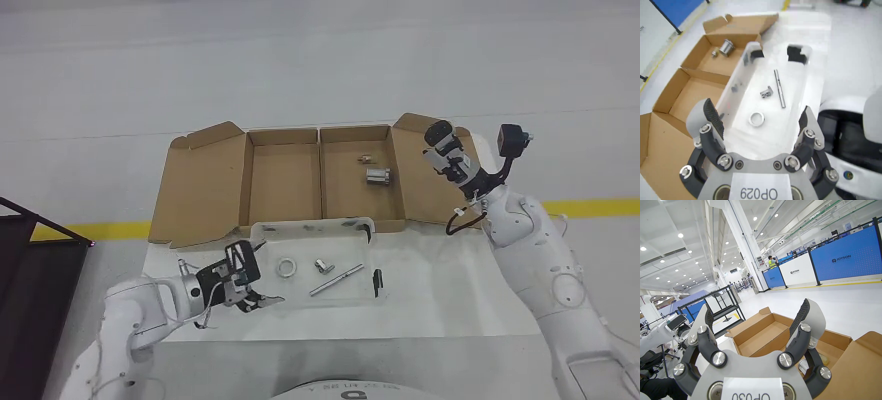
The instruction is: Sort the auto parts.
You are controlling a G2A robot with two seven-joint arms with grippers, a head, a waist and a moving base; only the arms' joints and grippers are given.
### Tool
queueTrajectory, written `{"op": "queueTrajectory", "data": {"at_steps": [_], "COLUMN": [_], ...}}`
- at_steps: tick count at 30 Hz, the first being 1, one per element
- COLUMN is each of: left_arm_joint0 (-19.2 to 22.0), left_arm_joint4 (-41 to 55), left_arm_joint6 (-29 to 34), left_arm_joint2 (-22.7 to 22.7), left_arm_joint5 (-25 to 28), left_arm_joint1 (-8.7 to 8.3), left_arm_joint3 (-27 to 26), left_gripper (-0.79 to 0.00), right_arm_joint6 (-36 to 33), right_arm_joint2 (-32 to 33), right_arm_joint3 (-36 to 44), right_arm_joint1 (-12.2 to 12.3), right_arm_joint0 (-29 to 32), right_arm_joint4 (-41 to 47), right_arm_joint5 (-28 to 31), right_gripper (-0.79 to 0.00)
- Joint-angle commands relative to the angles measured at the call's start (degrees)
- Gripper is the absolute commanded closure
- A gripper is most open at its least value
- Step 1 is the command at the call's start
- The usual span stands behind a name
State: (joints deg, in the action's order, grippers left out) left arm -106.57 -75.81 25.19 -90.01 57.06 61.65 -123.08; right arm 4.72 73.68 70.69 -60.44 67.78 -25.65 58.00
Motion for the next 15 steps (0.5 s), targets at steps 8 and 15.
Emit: {"op": "queueTrajectory", "data": {"at_steps": [8, 15], "left_arm_joint0": [8.85, 21.69], "left_arm_joint4": [15.33, 22.73], "left_arm_joint6": [23.96, 38.70], "left_arm_joint2": [5.28, 15.65], "left_arm_joint5": [-8.58, -16.67], "left_arm_joint1": [-0.46, -0.78], "left_arm_joint3": [-0.57, 8.00], "left_gripper": [-0.714, -0.674], "right_arm_joint6": [0.00, 0.00], "right_arm_joint2": [0.00, 0.00], "right_arm_joint3": [0.00, 0.00], "right_arm_joint1": [0.00, 0.00], "right_arm_joint0": [0.00, 0.00], "right_arm_joint4": [0.01, 0.01], "right_arm_joint5": [0.00, 0.00], "right_gripper": [-0.785, -0.785]}}
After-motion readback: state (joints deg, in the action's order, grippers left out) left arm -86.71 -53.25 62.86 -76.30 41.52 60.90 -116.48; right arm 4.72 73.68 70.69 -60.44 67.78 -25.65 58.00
